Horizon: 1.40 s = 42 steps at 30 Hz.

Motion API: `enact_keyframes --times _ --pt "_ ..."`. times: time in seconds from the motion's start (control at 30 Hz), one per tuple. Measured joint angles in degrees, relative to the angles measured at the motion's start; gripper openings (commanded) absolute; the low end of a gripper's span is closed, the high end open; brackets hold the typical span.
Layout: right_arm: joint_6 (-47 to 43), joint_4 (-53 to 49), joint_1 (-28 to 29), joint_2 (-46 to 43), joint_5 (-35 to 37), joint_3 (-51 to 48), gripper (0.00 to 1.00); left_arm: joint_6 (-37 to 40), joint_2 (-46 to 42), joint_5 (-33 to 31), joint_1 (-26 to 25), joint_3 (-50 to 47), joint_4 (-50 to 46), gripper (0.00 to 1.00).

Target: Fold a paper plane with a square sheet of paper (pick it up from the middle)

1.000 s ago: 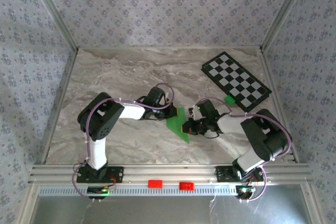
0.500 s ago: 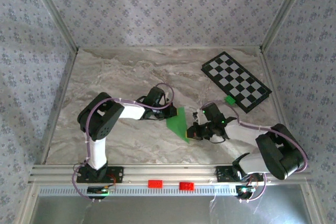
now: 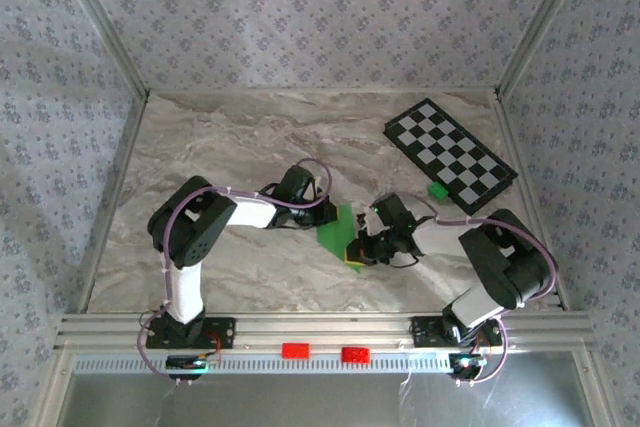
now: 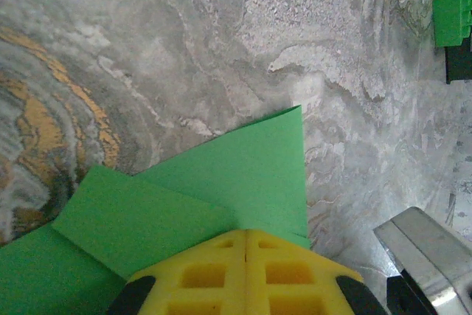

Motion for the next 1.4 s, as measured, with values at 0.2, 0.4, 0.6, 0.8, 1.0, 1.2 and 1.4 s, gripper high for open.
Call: enact_keyframes --times 0.2,0.4,0.6,0.8,1.0,1.2,1.4 --pt "0.26 2.86 -0.02 -8.0 -1.27 -8.52 0.04 -1.46 0.0 -0.07 0.02 -0.26 0.46 0.0" --pt "4.44 -5.57 -0.07 -19.91 1.44 -11.3 0.38 -4.42 -0.11 -0.04 0.28 -1.42 2.73 0.0" --pt "11.52 -9.73 -0.55 -30.38 5.7 -11.45 0.5 -8.24 -0.94 -0.59 0.5 -3.45 4.98 0.0" --pt "16.28 -9.05 -0.83 -26.97 5.73 -11.45 0.47 -9.73 -0.96 -0.76 0.5 -3.48 5.14 0.0" --pt "18.53 -7.37 -1.53 -21.75 4.11 -11.21 0.42 -10.14 -0.98 -0.76 0.33 -3.52 5.27 0.0" --pt "19.76 -6.93 -1.88 -20.61 3.61 -11.19 0.38 -10.14 -0.98 -0.76 0.0 -3.52 5.33 0.0" --pt "20.5 -6.49 -1.97 -20.48 3.34 -11.19 0.38 -11.21 -0.98 -0.74 -1.05 -3.52 5.44 0.0"
